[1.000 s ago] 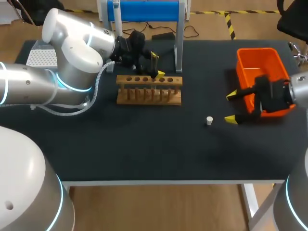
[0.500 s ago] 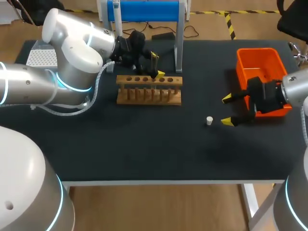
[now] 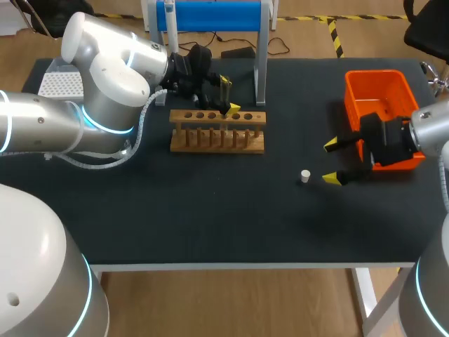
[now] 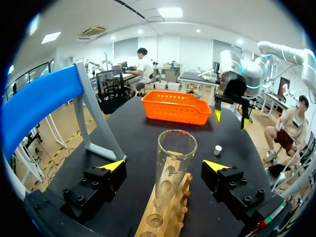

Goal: Invert the test tube, pick up the pipette, mount the tip to pipette, aspirate from beaker and dispense into the tube, eject the tip, return the pipette, and cap with the stopper.

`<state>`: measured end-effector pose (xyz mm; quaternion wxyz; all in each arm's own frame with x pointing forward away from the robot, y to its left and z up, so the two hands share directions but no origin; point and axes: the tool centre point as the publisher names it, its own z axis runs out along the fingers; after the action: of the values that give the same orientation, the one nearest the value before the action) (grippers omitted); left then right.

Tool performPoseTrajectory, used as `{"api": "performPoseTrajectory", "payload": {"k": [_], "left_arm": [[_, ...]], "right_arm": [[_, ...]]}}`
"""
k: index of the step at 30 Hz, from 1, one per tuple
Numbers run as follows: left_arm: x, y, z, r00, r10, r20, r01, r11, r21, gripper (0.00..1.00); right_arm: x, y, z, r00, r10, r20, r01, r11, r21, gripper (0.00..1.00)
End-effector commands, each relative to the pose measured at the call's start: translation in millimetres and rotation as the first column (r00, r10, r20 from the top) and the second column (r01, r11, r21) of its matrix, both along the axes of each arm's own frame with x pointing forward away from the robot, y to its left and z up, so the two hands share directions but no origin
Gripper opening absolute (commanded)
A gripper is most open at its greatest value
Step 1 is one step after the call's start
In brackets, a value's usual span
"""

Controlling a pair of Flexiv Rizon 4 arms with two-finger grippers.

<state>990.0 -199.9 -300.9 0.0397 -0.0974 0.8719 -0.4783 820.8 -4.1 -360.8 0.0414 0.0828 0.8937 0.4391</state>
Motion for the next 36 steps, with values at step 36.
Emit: {"api": "performPoseTrajectory", "payload": {"k": [36], "left_arm": [[0.1,0.2,0.1,1.000,-0.001,-0.001,0.001,1.000,0.000,1.00]], "right_arm": [[-0.3,25.6,-49.6,0.990,-0.130,-0.048,0.128,0.991,-0.034,1.00]]}}
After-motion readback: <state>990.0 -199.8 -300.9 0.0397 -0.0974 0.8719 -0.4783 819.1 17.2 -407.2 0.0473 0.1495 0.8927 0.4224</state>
